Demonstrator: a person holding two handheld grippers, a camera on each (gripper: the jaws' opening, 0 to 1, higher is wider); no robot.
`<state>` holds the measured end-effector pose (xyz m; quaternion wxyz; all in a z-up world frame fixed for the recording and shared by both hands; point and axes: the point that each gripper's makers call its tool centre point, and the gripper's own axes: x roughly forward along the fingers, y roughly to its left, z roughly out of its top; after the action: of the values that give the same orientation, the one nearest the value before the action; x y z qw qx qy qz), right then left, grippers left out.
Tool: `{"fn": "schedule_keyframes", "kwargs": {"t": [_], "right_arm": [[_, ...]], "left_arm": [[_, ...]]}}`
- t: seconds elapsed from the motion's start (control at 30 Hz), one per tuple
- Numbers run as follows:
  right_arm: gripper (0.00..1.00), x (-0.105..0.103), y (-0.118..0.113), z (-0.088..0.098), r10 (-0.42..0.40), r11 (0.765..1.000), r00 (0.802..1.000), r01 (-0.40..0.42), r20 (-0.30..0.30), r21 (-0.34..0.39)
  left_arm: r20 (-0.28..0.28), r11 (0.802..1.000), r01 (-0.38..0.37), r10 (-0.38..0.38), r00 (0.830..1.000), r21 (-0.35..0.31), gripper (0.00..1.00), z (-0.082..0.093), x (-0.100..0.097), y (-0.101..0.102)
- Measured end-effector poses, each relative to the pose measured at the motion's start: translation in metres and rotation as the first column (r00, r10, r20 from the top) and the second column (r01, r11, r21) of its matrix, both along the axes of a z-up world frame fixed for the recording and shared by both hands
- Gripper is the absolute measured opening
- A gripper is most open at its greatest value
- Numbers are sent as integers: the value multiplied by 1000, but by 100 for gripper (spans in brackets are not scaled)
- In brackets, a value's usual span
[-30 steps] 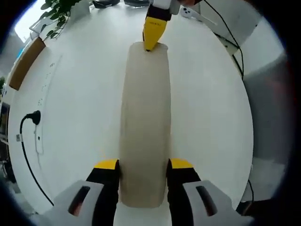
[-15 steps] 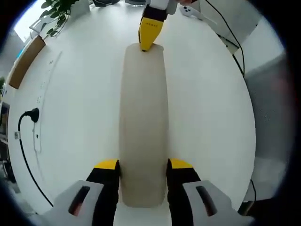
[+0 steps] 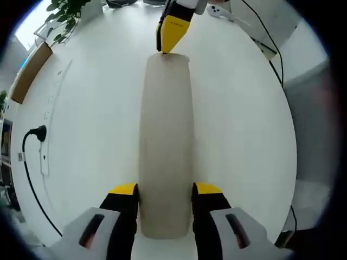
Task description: Arrange the utensils inside the cutlery case until each visible utensil rests in its matching compartment.
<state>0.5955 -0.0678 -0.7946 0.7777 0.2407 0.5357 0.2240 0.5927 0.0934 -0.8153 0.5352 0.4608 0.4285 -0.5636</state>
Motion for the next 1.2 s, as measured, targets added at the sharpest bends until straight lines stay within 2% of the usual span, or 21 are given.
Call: {"fn": "schedule_keyframes", "kwargs": {"t": [0.1, 0.2, 0.33, 0.37, 0.4, 0.43, 0.5, 0.53, 0.67, 0.83, 0.9, 0.97, 1.03, 1.13, 1.17, 1.2], "right_arm": [[22, -3, -3, -4, -47, 999, 999, 47, -8, 21], [23, -13, 8, -2, -80, 991, 995, 85, -53, 100], [18, -21, 9, -9, -75, 994, 996, 79, -48, 73], [18, -19, 10, -8, -69, 994, 997, 70, -21, 87], [18, -25, 12, -8, -91, 990, 994, 97, -67, 103], [17, -26, 15, -6, -110, 983, 991, 120, -80, 142], [16, -26, 14, -8, -136, 976, 988, 147, -77, 158], [16, -28, 15, -7, -156, 969, 983, 172, -96, 179], [16, -28, 15, -7, -161, 962, 986, 166, -39, 216], [13, -28, 15, -5, -166, 961, 986, 163, -4, 226], [9, -22, 12, -4, -184, 952, 983, 174, 14, 253], [5, -24, 8, -5, -180, 948, 984, 178, -19, 262], [4, -22, 9, -6, -153, 959, 988, 142, 26, 244], [5, -21, 10, -6, -172, 950, 985, 169, -11, 263], [6, -20, 9, -7, -157, 952, 988, 151, 0, 266], [6, -21, 10, -7, -171, 943, 984, 177, -44, 284]], "left_arm": [[-3, 1000, -7, 7, 1000, -2, 40, 1, -1, 0], [1, 1000, -15, 15, 1000, -8, 40, -1, -2, 1], [12, 1000, -6, 6, 1000, 2, 40, -1, -2, 0], [12, 1000, -4, 4, 1000, 2, 40, -1, -3, 1], [9, 1000, -7, 7, 1000, 2, 40, -1, -3, 0], [9, 1000, -6, 6, 1000, 3, 40, -1, -3, 0], [13, 1000, -7, 7, 1000, 7, 40, -1, -4, 0], [18, 1000, -6, 6, 1000, 9, 40, -1, -4, 0], [36, 999, -12, 11, 999, 30, 40, -2, -5, 0], [42, 998, -18, 15, 999, 60, 40, -2, -5, 0], [11, 996, -48, 47, 999, 69, 40, -3, -10, 2], [23, 998, -24, 23, 999, 61, 40, -4, -9, 0], [22, 997, -27, 25, 999, 66, 41, -6, -9, -1], [22, 996, -30, 28, 999, 83, 41, -9, -8, -2], [20, 996, -17, 15, 1000, 85, 41, -9, -9, -2], [17, 997, -16, 14, 1000, 81, 41, -9, -8, -2]]}}
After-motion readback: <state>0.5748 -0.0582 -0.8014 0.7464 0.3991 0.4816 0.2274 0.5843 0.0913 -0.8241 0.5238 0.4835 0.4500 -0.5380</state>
